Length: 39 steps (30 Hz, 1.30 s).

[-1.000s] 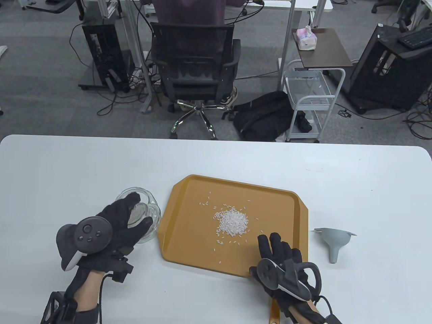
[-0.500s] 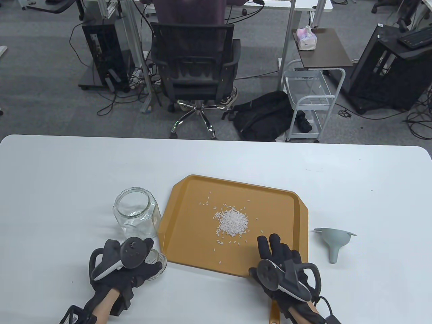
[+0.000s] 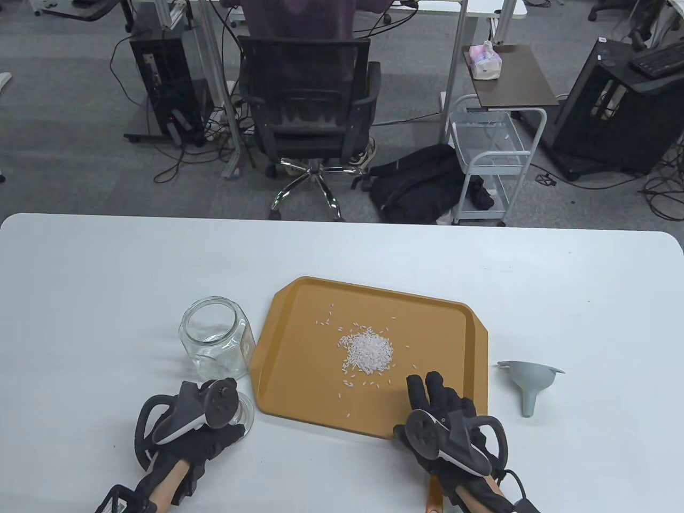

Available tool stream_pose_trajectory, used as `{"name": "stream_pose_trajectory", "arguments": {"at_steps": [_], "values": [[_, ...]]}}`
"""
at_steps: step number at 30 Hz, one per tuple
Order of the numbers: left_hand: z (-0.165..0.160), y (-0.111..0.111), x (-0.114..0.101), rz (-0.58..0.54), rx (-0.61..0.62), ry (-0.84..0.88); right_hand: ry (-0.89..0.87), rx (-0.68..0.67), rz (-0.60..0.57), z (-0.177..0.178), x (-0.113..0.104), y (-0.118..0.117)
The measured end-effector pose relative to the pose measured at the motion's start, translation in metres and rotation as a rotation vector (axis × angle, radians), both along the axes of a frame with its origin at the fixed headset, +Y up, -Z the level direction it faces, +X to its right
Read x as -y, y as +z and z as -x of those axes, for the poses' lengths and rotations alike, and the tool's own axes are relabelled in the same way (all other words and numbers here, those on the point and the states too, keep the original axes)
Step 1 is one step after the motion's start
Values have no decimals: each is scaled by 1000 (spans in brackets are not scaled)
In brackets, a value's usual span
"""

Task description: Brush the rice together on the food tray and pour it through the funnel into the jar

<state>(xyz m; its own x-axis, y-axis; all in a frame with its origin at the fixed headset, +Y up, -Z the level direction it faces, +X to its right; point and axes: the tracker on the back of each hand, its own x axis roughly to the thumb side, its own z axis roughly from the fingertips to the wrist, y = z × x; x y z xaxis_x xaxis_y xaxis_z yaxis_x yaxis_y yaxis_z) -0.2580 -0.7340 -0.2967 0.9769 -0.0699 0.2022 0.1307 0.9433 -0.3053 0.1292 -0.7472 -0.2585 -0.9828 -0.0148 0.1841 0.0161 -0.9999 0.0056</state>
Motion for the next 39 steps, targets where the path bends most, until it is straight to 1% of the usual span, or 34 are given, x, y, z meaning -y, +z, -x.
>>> {"name": "stream_pose_trajectory", "arguments": {"at_steps": [3, 5, 8, 10, 13, 17, 20, 23, 26, 28, 29, 31, 34, 39], "values": [[-2, 2, -8, -8, -5, 30, -5, 1, -5, 0, 0, 0], [-7, 5, -17, -34, -7, 58, -12, -4, -8, 0, 0, 0], [-22, 11, -35, -104, 52, 81, -22, -12, -20, 0, -1, -1], [-34, 14, -45, -150, 99, 109, -12, -3, -59, -1, -3, 0], [-51, 14, -51, -203, 157, 175, -6, 26, -110, -8, -9, -1], [-69, 5, -48, -212, 156, 222, -55, 127, -164, -29, -18, -6], [-79, -1, -43, -241, 169, 254, -94, 253, -186, -55, -23, -12], [-82, -1, -38, -302, 184, 325, -106, 387, -217, -87, -26, -19], [-82, 2, -32, -365, 186, 387, -77, 514, -190, -117, -24, -25], [-84, 6, -30, -397, 185, 354, -75, 583, -163, -135, -20, -29], [-84, 9, -31, -419, 196, 304, -86, 616, -143, -144, -18, -31], [-86, 14, -31, -461, 203, 281, -105, 660, -114, -157, -13, -35], [-86, 20, -29, -460, 216, 306, -125, 694, -36, -172, -4, -40], [-84, 24, -26, -464, 206, 312, -111, 716, -7, -181, 3, -46]]}}
